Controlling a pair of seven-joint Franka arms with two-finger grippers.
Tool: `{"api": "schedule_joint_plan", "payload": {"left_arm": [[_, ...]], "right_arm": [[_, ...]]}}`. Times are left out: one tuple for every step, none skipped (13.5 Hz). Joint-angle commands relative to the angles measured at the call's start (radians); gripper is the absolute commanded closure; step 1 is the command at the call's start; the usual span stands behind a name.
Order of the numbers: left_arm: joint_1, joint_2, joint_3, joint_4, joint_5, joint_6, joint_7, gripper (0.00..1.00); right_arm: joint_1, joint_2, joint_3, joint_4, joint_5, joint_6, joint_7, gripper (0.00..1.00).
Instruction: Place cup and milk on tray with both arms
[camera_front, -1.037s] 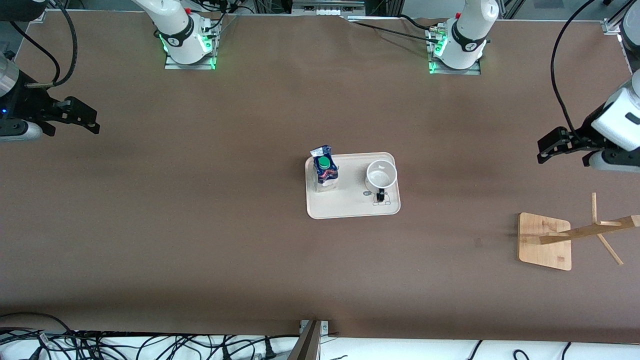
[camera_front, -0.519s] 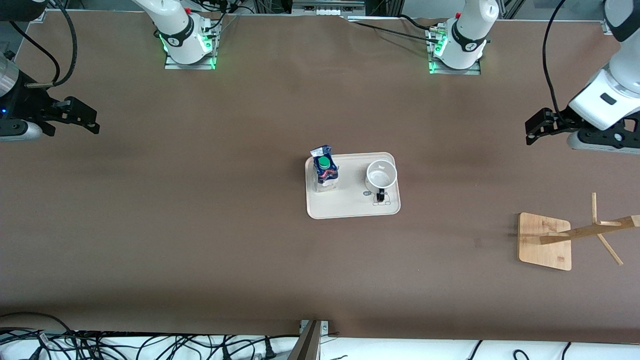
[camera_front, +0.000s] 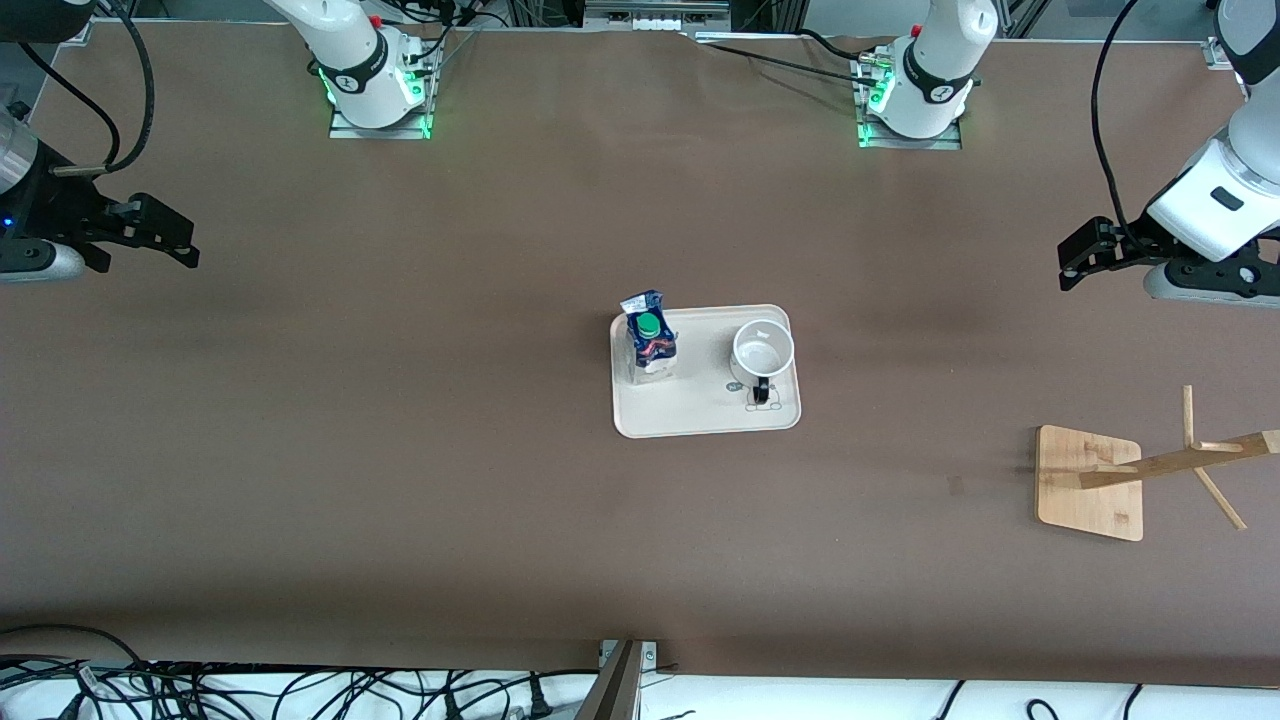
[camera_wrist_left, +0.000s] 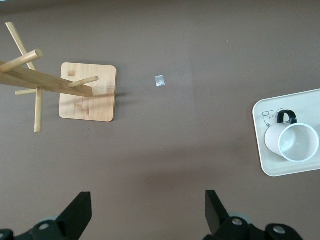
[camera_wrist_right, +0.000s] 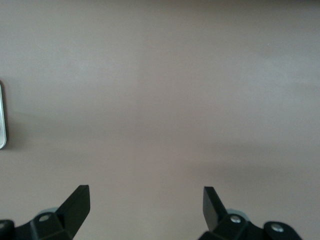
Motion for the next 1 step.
{"api": "schedule_joint_plan", "payload": {"left_arm": [[-0.015, -0.006, 0.010, 0.005, 0.017, -0.011, -0.001, 0.00]], "right_arm": [[-0.010, 0.003, 0.009, 0.016, -0.007, -0.004, 0.008, 0.00]]}}
